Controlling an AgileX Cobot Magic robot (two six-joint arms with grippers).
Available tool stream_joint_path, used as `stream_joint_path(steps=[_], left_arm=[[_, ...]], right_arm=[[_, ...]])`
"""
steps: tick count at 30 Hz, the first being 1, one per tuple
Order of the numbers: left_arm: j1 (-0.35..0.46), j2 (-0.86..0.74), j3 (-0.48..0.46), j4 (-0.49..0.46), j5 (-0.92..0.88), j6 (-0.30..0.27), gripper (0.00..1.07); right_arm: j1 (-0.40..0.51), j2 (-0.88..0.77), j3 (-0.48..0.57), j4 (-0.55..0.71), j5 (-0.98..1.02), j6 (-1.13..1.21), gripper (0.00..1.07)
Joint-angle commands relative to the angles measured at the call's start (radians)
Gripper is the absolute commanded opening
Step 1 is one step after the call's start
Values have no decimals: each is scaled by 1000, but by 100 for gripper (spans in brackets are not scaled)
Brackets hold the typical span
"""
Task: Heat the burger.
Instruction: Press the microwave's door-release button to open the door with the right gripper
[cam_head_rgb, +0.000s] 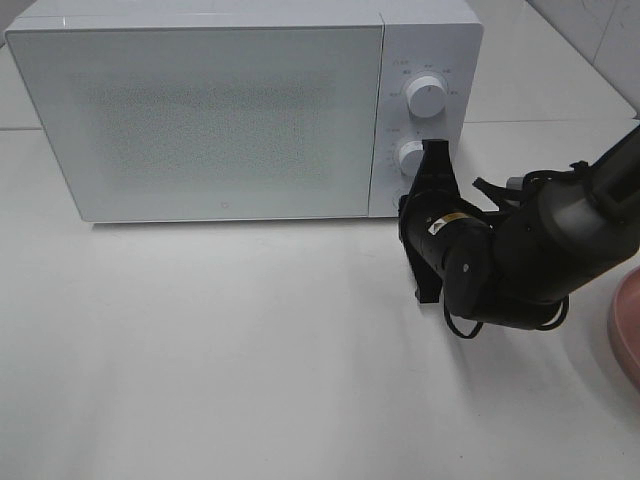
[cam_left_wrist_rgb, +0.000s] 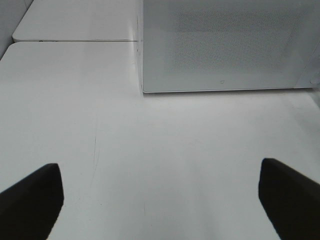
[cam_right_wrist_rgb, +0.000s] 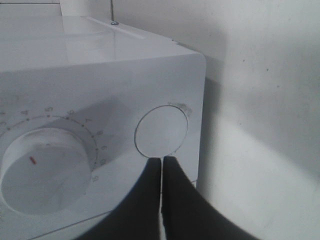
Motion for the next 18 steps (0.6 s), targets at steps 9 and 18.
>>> stream_joint_path(steps=[9,18], left_arm=[[0,-18,7,3,-8,0,98],[0,-18,7,3,-8,0,98]], right_arm=[[-16,48,-69,8,13,6,0],[-20,81,-93,37,18,6,0]])
